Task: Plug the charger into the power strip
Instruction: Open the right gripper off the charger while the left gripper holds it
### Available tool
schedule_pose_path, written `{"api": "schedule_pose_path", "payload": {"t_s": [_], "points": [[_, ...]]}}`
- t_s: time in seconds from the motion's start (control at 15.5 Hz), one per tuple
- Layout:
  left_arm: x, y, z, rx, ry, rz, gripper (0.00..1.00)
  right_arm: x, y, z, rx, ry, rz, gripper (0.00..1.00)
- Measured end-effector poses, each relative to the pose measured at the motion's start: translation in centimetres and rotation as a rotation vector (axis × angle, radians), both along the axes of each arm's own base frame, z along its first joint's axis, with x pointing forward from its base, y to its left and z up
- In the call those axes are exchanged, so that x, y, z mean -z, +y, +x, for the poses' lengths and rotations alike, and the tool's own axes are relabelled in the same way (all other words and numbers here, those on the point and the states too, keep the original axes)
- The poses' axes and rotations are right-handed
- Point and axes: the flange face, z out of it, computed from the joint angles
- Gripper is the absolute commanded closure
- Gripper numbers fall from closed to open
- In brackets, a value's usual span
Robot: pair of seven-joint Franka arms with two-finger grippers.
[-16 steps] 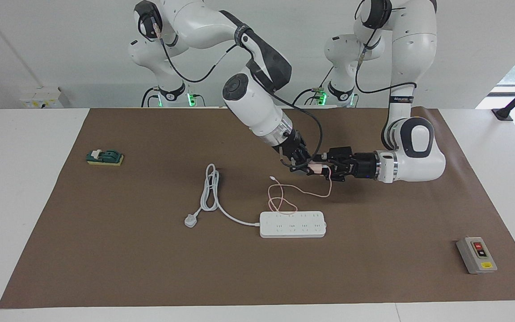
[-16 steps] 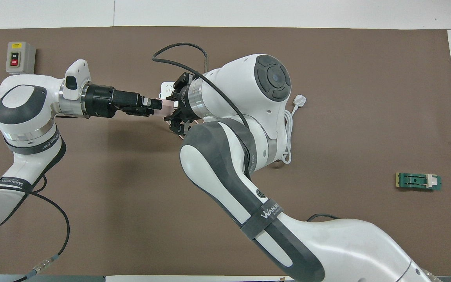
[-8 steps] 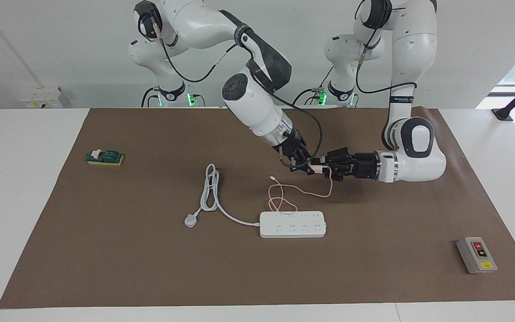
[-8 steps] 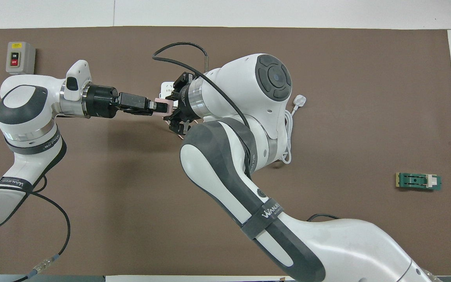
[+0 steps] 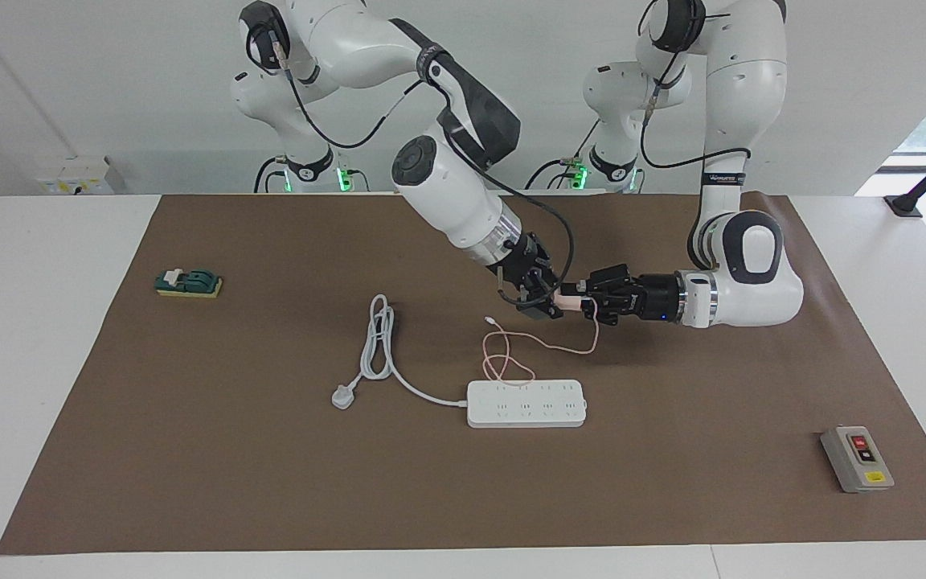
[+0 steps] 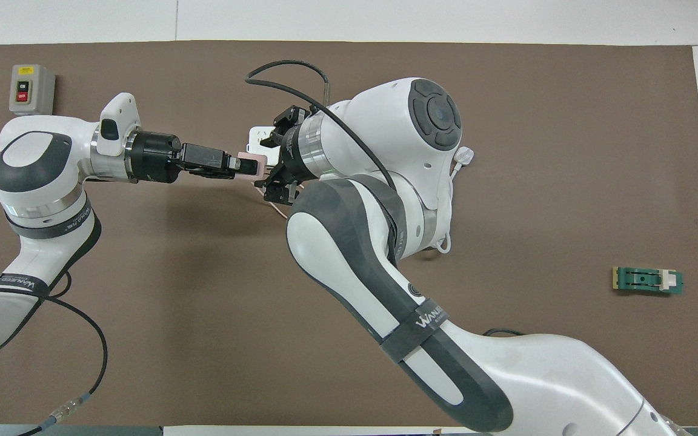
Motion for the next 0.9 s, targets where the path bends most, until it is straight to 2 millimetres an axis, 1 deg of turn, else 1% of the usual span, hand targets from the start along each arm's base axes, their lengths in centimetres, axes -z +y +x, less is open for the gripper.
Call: {"api": "schedule_pose_path", "payload": {"t_s": [0.13, 0.26, 0.32, 0.45, 0.65, 0.77, 0.9], "points": [[-0.1, 0.0, -0.2, 0.015, 0.001, 0.007, 1.0, -0.8, -0.7, 0.3, 0.001, -0.001, 0.003, 0.0], [-0.4, 0.1, -0.4, 0.035, 0.005, 0.032, 1.0, -2.5, -2.1, 0.5, -0.011, -0.002, 0.004, 0.0], [-0.9, 0.2, -0.4, 0.042, 0.007, 0.05, 1.0, -3.5, -3.1, 0.6, -0.031, -0.003, 0.0, 0.0], [-2.4, 0.5, -0.5, 0.065, 0.001, 0.11, 1.0, -5.0, -6.0, 0.7, -0.1, 0.005, -0.023, 0.0], [-5.1, 1.0, -0.3, 0.104, -0.066, 0.224, 1.0, -5.8, -11.1, 1.2, -0.214, -0.002, -0.072, 0.0], [-6.6, 1.1, 0.0, 0.156, -0.14, 0.35, 1.0, -6.3, -14.6, 1.3, -0.306, -0.034, -0.117, 0.0], [-7.5, 0.5, 0.0, 0.241, -0.21, 0.486, 1.0, -7.1, -18.1, 1.4, -0.402, -0.08, -0.154, 0.0]]}}
